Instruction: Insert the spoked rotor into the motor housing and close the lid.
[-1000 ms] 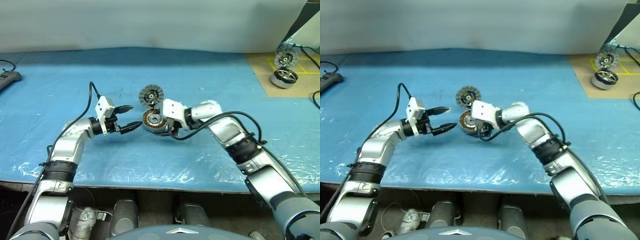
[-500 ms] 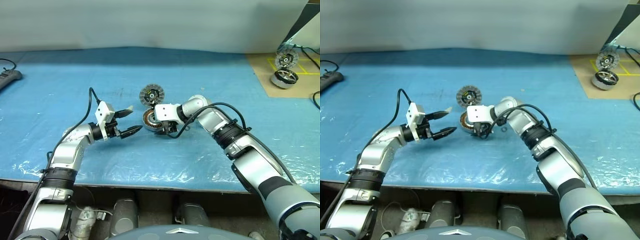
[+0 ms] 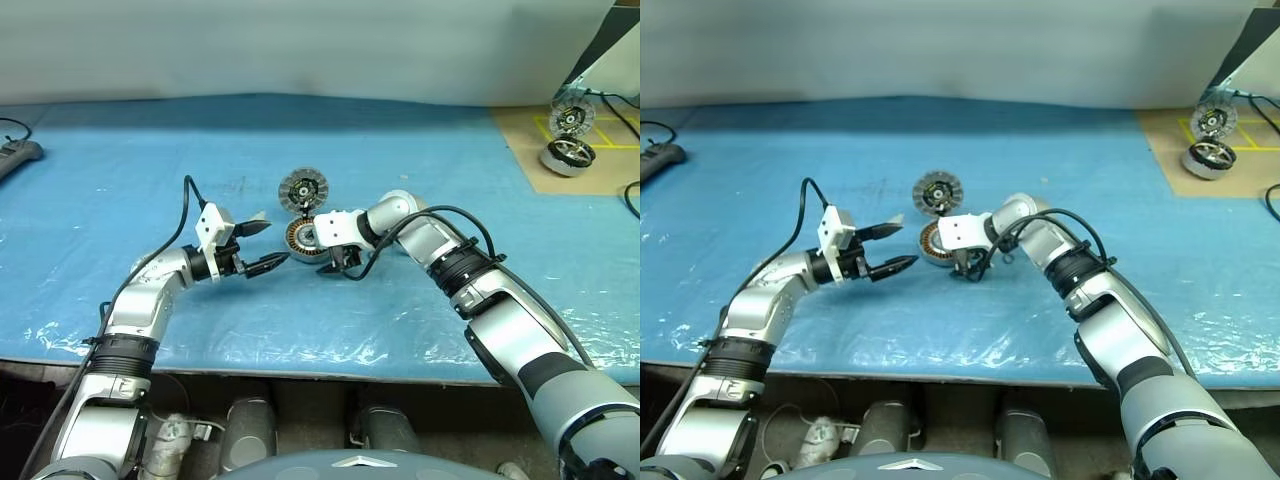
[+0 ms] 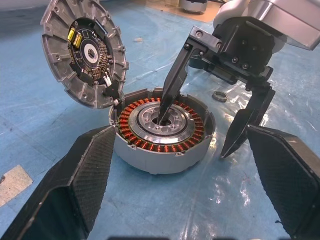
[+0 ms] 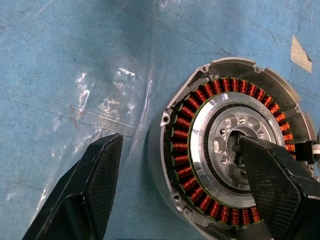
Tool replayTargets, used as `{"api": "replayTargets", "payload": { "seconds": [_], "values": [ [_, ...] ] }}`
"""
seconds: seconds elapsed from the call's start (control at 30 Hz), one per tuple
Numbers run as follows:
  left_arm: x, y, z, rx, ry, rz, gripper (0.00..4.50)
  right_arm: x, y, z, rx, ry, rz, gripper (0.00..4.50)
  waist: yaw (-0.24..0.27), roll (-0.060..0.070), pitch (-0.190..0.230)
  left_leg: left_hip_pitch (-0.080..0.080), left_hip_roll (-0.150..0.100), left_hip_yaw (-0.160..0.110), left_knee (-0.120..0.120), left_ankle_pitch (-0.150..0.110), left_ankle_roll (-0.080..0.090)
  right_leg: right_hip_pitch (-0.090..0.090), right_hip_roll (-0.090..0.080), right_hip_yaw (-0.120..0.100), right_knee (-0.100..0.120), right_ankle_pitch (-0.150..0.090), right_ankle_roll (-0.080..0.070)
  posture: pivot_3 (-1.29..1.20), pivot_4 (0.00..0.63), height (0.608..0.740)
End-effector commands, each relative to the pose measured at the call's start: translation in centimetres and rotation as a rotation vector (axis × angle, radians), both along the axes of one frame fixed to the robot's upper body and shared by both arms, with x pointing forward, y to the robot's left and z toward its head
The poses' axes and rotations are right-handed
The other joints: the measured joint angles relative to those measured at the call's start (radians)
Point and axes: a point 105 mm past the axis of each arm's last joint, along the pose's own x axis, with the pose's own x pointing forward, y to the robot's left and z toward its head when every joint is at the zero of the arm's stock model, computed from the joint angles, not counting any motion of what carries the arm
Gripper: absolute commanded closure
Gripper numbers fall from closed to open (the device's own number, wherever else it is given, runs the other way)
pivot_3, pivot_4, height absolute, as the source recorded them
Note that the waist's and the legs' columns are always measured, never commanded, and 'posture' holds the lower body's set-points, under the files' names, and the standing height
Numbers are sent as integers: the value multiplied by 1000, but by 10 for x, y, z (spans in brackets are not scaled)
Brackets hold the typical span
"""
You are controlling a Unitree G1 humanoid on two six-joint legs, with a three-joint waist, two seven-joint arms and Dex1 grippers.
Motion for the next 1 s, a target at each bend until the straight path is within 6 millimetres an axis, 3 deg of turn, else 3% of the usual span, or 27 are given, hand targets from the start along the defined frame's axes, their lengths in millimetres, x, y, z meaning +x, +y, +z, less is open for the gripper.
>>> {"api": "replayTargets", "payload": {
  "seconds": [0.03, 0.23, 0.43, 0.63, 1.0],
  "values": [
    [-1, -1, 10, -7, -42, -8, 13, 2, -4, 1, -51, -45, 32, 756, 0, 0, 0, 0, 0, 0, 0, 0, -1, 0, 0, 0, 0, 0, 0, 0, 150, 740],
    [-2, -2, 7, -9, -35, -10, 0, -4, 7, 1, -74, -106, 100, 2464, 0, 0, 0, 0, 0, 0, 0, -1, -1, 0, 0, 0, 0, 0, 0, 0, 150, 740],
    [-4, -6, 5, -18, -29, -23, 0, -16, 3, 4, -75, -75, 108, 2506, -1, 0, 0, 0, 0, 0, -1, 0, -1, 0, 0, 0, 0, 0, 0, 0, 150, 740],
    [-6, -10, 1, -12, -16, -52, 0, -47, -4, 9, -73, 49, 96, 2506, 1, -1, 0, 0, 0, 1, -2, 0, 2, 0, 0, 0, -2, 0, 0, 0, 150, 740],
    [-3, -15, 0, -3, -12, -81, 0, -48, -28, -2, -133, 101, -100, 2506, 3, -1, 0, 3, 0, 1, -2, -1, -2, 1, 0, 1, -2, 0, 0, 0, 150, 740]
  ]
}}
